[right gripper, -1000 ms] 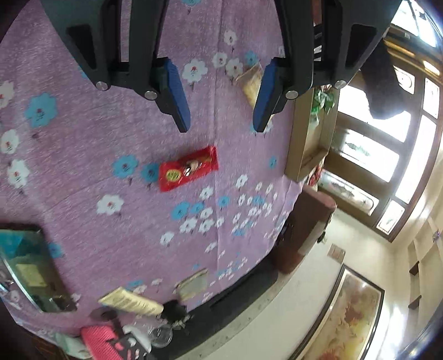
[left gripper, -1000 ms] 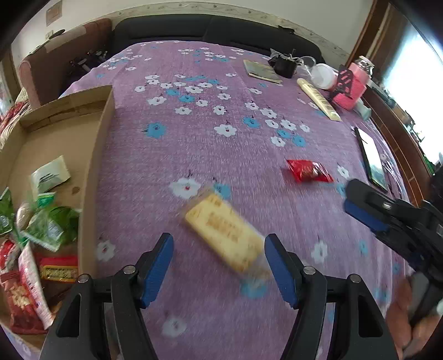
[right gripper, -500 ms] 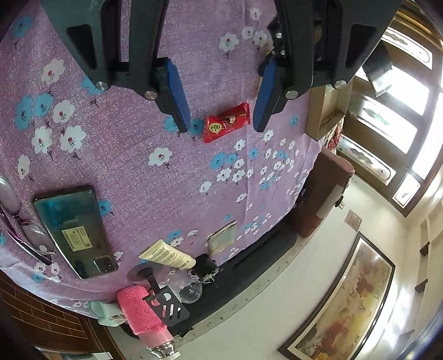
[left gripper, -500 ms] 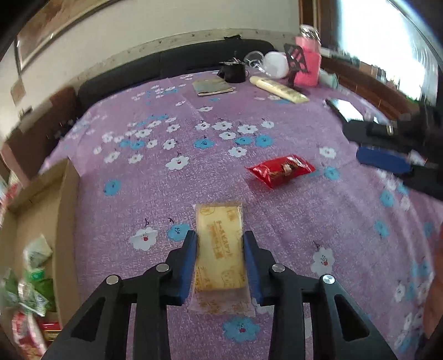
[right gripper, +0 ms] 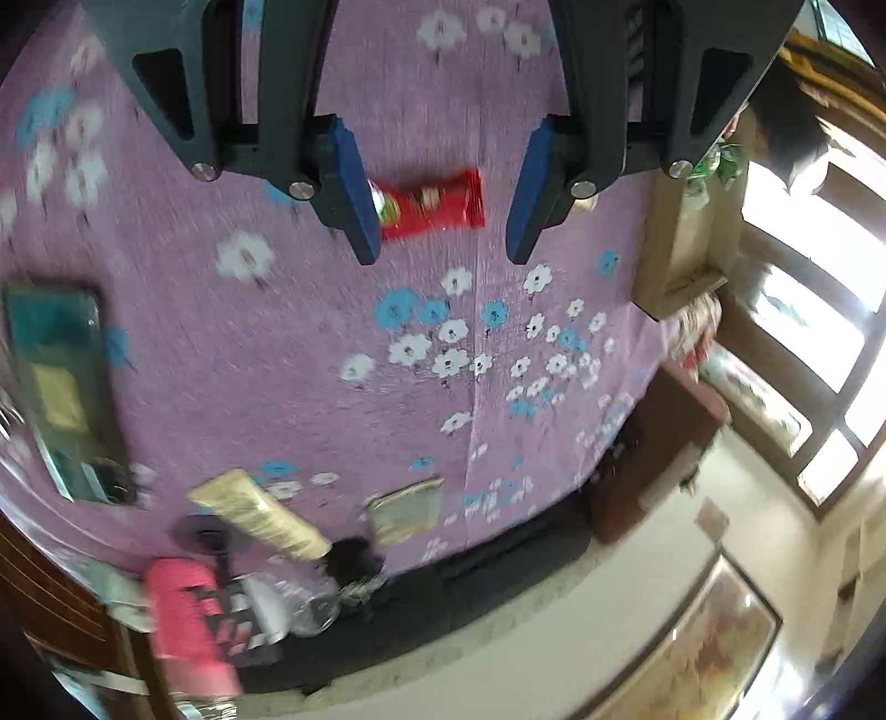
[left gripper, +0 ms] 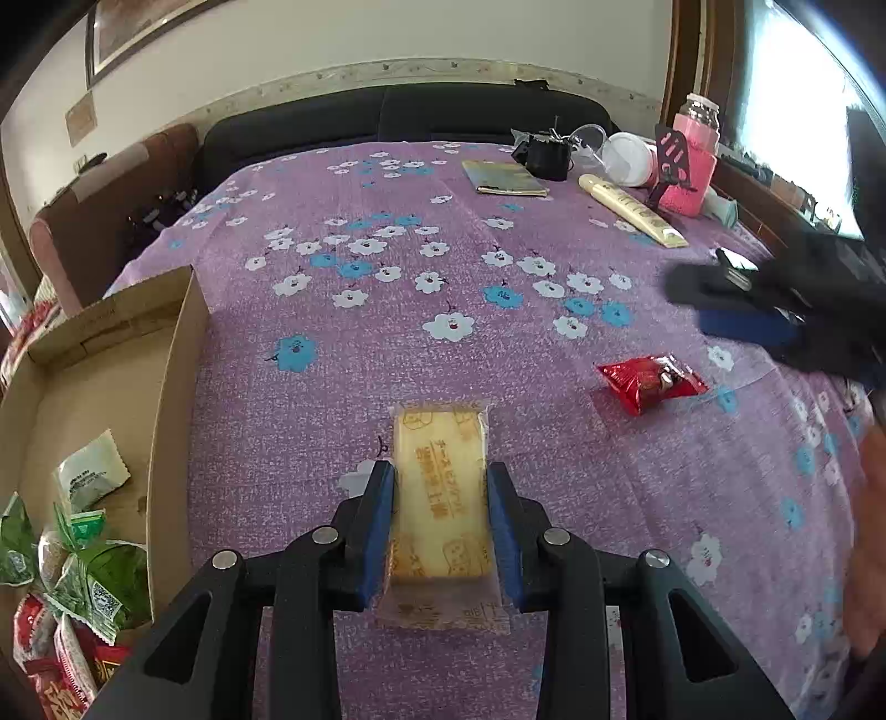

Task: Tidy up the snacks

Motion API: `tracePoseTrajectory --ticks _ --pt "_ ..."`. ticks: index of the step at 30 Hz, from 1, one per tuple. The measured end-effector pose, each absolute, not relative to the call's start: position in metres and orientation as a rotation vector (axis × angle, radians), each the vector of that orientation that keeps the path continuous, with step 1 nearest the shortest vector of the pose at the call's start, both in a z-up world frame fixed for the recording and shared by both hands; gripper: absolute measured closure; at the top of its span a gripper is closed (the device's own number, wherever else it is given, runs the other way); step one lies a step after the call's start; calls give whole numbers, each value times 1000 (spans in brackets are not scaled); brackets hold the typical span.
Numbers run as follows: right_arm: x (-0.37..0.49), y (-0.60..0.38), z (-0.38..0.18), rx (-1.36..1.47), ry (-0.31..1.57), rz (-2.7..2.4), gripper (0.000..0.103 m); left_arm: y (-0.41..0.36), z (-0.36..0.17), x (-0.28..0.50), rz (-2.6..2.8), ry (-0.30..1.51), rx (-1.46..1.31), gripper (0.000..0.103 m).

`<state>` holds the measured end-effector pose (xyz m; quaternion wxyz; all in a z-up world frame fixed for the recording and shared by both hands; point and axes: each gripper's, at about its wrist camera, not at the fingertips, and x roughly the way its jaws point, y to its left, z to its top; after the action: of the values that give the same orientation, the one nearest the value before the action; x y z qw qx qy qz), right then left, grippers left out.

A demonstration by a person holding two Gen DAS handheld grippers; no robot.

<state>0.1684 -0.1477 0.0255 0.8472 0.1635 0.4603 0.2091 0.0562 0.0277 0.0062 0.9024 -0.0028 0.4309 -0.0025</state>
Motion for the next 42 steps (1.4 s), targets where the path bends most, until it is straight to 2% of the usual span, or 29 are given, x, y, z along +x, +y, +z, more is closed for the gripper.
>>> tracePoseTrajectory --ticks 6,12,20,22,23,28,34,42 --pt "189 -135 6 302 1045 470 58 31 6 58 -7 895 -23 68" --pt "159 -147 -6 338 1123 512 58 31 5 58 -7 896 -27 68" --pt "139 -124 2 124 1025 391 58 31 4 58 -1 889 -15 68" --pt "139 -119 0 72 1000 362 69 30 4 58 -1 887 -12 68" --pt "138 -117 -2 58 998 369 85 29 4 58 -1 885 -9 68" --pt "124 -112 -2 -20 919 318 86 32 5 57 -9 880 -29 68" --pt "112 -124 16 71 829 346 86 48 19 51 -26 814 -140 68" --pt "102 -118 25 82 796 380 86 44 26 46 -27 756 -129 68"
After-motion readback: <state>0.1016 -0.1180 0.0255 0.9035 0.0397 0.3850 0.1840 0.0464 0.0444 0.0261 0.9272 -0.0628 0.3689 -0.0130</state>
